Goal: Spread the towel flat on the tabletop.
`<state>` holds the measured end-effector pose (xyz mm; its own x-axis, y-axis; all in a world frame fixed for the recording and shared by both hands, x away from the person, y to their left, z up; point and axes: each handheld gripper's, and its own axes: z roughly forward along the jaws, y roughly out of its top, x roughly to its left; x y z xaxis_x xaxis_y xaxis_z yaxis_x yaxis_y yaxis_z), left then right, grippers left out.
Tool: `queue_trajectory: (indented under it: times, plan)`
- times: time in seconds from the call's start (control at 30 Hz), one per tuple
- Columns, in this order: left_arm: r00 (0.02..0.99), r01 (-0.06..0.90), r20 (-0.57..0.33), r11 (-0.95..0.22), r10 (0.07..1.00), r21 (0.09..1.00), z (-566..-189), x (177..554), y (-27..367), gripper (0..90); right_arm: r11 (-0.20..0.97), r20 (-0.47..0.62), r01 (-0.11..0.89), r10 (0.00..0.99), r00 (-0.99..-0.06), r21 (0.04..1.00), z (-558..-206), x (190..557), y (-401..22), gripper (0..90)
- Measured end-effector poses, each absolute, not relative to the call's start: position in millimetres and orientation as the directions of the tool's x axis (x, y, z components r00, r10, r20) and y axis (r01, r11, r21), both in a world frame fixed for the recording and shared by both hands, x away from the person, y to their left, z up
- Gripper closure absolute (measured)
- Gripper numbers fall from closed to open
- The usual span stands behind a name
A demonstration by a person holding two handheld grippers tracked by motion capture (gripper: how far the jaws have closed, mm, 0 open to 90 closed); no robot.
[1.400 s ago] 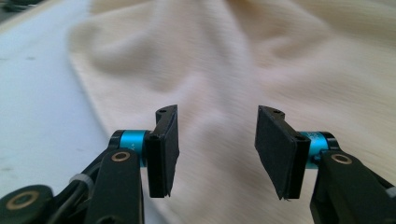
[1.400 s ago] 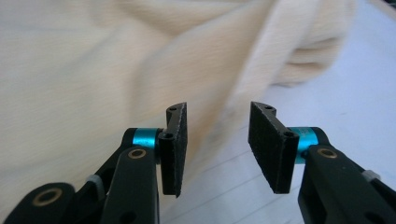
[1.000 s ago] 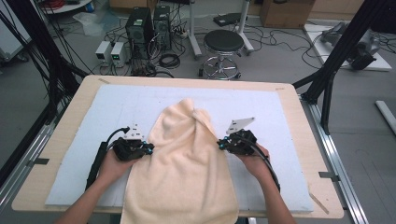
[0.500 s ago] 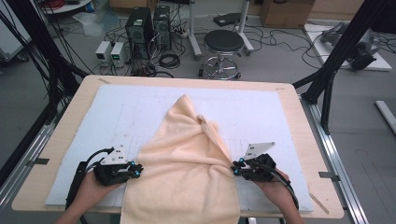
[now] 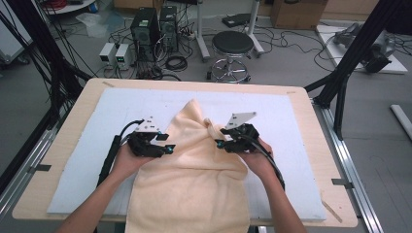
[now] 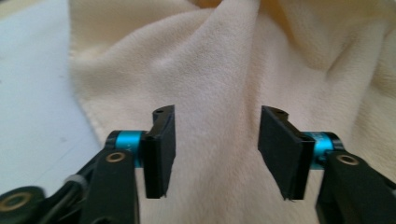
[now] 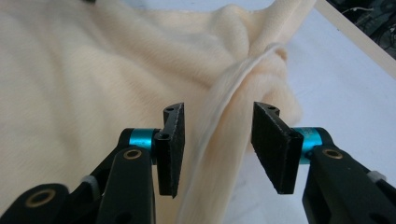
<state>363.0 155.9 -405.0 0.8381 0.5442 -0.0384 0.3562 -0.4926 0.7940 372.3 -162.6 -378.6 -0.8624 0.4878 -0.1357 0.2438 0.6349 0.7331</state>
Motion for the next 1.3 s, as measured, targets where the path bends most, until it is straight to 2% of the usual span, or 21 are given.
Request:
queue_trajectory:
  times: [0.07, 0.1, 0.13, 0.17, 0.23, 0.33, 0.4, 0.5, 0.57, 0.63, 0.77, 0.8, 0.83, 0.97, 1.1, 1.17, 1.23, 1.27, 1.3]
  plan:
    - [0.840, 0.364, -0.030, -0.522, 0.542, 0.771, -414, 369, 150, 45.4, 0.639, -0.130, 0.254, 0.490, -0.862, 0.726, -381, 376, -160, 58.2]
    - [0.837, 0.376, -0.019, -0.549, 0.547, 0.746, -421, 371, 147, 48.5, 0.644, -0.127, 0.258, 0.488, -0.864, 0.720, -385, 380, -157, 66.7]
    - [0.838, 0.399, -0.025, -0.581, 0.545, 0.709, -429, 374, 145, 55.9, 0.652, -0.120, 0.267, 0.485, -0.866, 0.709, -388, 382, -156, 76.4]
    - [0.844, 0.395, -0.013, -0.605, 0.536, 0.692, -433, 375, 145, 69.2, 0.650, -0.097, 0.280, 0.481, -0.871, 0.706, -390, 385, -157, 80.2]
    - [0.832, 0.396, -0.006, -0.588, 0.554, 0.705, -431, 375, 148, 82.9, 0.629, -0.075, 0.295, 0.493, -0.867, 0.719, -388, 386, -164, 82.7]
    - [0.821, 0.402, -0.003, -0.573, 0.571, 0.714, -425, 373, 155, 84.4, 0.590, -0.068, 0.321, 0.541, -0.838, 0.741, -377, 383, -186, 83.6]
    - [0.804, 0.407, -0.006, -0.544, 0.594, 0.734, -420, 369, 161, 84.7, 0.540, -0.049, 0.349, 0.591, -0.805, 0.766, -369, 377, -210, 83.6]
    - [0.802, 0.409, -0.048, -0.489, 0.595, 0.770, -411, 355, 171, 84.8, 0.513, -0.020, 0.369, 0.604, -0.797, 0.775, -369, 365, -229, 83.8]
    - [0.813, 0.389, -0.041, -0.490, 0.580, 0.780, -406, 337, 171, 84.8, 0.508, 0.001, 0.387, 0.606, -0.796, 0.770, -371, 359, -231, 83.7]
    - [0.840, 0.356, -0.001, -0.549, 0.542, 0.756, -406, 315, 169, 84.7, 0.553, 0.018, 0.380, 0.551, -0.834, 0.742, -383, 334, -227, 83.0]
    - [0.873, 0.357, -0.047, -0.571, 0.485, 0.739, -415, 277, 174, 83.4, 0.560, 0.045, 0.376, 0.516, -0.856, 0.738, -390, 313, -228, 78.1]
    - [0.875, 0.354, -0.048, -0.571, 0.481, 0.740, -414, 272, 176, 73.8, 0.553, 0.035, 0.352, 0.503, -0.864, 0.755, -385, 307, -230, 70.2]
    - [0.875, 0.353, -0.048, -0.568, 0.481, 0.743, -411, 270, 177, 69.7, 0.552, 0.018, 0.343, 0.510, -0.860, 0.760, -379, 305, -230, 66.7]
    - [0.869, 0.306, 0.003, -0.543, 0.495, 0.782, -391, 285, 175, 59.5, 0.565, -0.035, 0.302, 0.507, -0.861, 0.768, -358, 312, -223, 61.5]
    - [0.854, 0.272, 0.024, -0.486, 0.519, 0.830, -384, 320, 161, 55.2, 0.575, -0.047, 0.286, 0.494, -0.868, 0.766, -350, 340, -201, 55.4]
    - [0.851, 0.297, 0.014, -0.503, 0.524, 0.812, -390, 340, 151, 55.0, 0.586, -0.010, 0.308, 0.475, -0.880, 0.750, -366, 363, -187, 52.9]
    - [0.846, 0.339, -0.009, -0.525, 0.533, 0.781, -404, 358, 142, 54.3, 0.589, 0.006, 0.327, 0.479, -0.878, 0.740, -372, 369, -182, 52.1]
    - [0.839, 0.355, -0.008, -0.536, 0.544, 0.766, -410, 363, 141, 51.7, 0.612, 0.024, 0.347, 0.472, -0.881, 0.711, -384, 376, -175, 53.9]
    - [0.827, 0.387, -0.012, -0.552, 0.563, 0.739, -418, 368, 140, 51.7, 0.633, 0.014, 0.342, 0.463, -0.886, 0.695, -389, 378, -172, 59.8]
